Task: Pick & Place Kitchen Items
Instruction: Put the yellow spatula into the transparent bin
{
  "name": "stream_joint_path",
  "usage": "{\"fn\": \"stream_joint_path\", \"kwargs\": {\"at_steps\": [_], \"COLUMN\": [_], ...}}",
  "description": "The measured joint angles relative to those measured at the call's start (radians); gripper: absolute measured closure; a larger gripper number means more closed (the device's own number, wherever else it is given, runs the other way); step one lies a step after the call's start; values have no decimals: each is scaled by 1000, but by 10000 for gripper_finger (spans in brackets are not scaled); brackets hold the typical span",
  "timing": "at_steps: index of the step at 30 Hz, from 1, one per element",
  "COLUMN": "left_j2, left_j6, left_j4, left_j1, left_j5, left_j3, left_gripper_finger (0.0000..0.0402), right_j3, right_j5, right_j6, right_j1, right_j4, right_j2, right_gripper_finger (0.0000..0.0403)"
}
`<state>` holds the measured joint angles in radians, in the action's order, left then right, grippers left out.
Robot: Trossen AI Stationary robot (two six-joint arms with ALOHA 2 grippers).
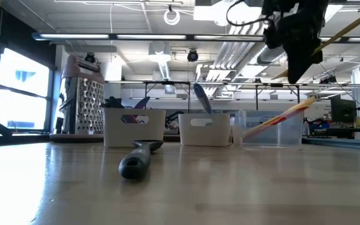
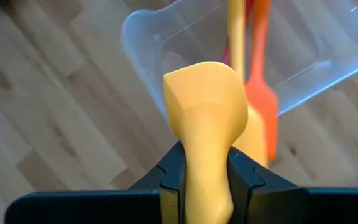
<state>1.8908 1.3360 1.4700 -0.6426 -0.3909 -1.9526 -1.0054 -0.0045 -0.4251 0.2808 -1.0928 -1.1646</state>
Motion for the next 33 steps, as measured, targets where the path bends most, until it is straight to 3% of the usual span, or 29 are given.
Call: {"fn": "stream_joint_path", "kwargs": {"at_steps": [8, 13, 26, 33], "left_j2": [0, 0, 0, 0], "left_j6": [-74, -216, -639, -753], "left_j4": [-7, -7, 35, 37], "left_j1": [103, 156, 391, 513], "left_j5": [44, 92, 148, 194], "left_j3": [0, 0, 0, 0], "left_gripper_finger": [183, 183, 183, 183], "right_j3": [-1, -1, -1, -1], "right_j5": [-27, -27, -47, -49], "right_j6": [198, 259, 321, 344], "right_j1": [138, 193, 289, 300], "right_j4": [58, 84, 214, 260], "right_j2": [-122, -208, -337, -364], "right_gripper_finger": [352, 353, 354, 354]}}
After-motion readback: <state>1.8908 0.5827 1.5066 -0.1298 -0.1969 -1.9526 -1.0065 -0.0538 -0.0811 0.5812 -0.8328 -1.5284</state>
